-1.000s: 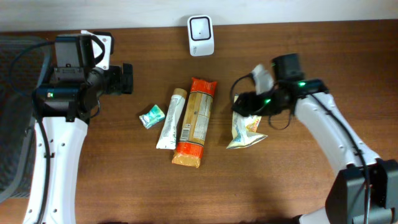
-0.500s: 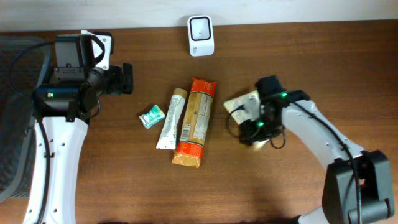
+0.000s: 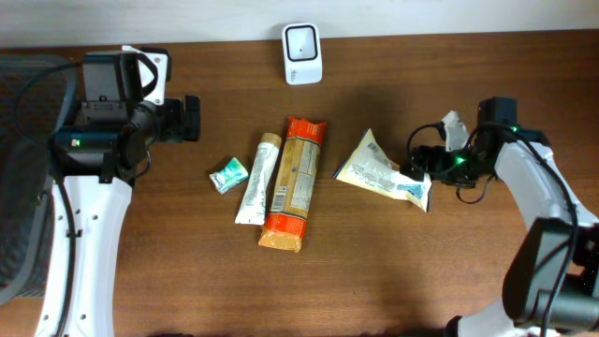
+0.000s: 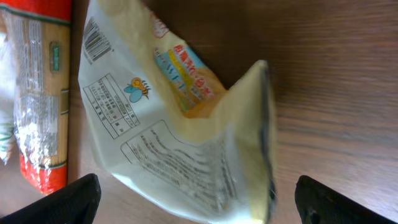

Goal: Scan the item barcode

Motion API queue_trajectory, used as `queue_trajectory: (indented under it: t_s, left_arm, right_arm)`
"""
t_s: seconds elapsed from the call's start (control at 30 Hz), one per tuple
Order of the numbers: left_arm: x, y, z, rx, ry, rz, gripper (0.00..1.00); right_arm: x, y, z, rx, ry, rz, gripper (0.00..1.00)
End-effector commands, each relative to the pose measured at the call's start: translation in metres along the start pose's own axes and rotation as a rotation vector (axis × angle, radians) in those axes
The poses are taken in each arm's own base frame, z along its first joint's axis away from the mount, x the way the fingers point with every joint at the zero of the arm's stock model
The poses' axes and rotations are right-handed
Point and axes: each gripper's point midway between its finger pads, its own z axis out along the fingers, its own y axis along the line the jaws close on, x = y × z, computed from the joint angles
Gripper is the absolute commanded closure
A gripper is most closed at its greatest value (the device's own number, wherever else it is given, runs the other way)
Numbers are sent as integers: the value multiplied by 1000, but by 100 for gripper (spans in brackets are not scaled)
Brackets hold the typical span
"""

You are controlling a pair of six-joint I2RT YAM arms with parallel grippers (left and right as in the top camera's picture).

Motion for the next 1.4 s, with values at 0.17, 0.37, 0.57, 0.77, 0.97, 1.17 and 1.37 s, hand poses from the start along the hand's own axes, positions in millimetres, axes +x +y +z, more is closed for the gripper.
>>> queue_trajectory:
  t_s: [0.17, 0.37, 0.57, 0.77, 0.97, 1.17, 1.37]
  left_arm:
    - [-2, 2, -1, -6, -5, 3, 1]
    - [-2, 1, -1, -5, -5, 3, 1]
    - [-2, 2, -1, -6, -5, 3, 1]
    - [-2, 2, -1, -6, -5, 3, 1]
    - [-2, 2, -1, -6, -5, 3, 1]
    - [-2, 1, -1, -5, -5, 3, 1]
    - [-2, 2, -1, -6, -5, 3, 1]
  right_arm:
    - [10, 4, 71, -164, 97, -35, 46]
    - [-22, 18, 42, -155, 4, -38, 78]
    - [12, 71, -43, -144, 101, 3, 1]
    - [61, 16, 23, 67, 156, 292, 1]
    - [33, 18, 59, 44, -38, 174, 0]
    - [-6, 13, 54, 73, -191, -8, 1]
    - [-25, 27, 31, -162, -264, 14, 1]
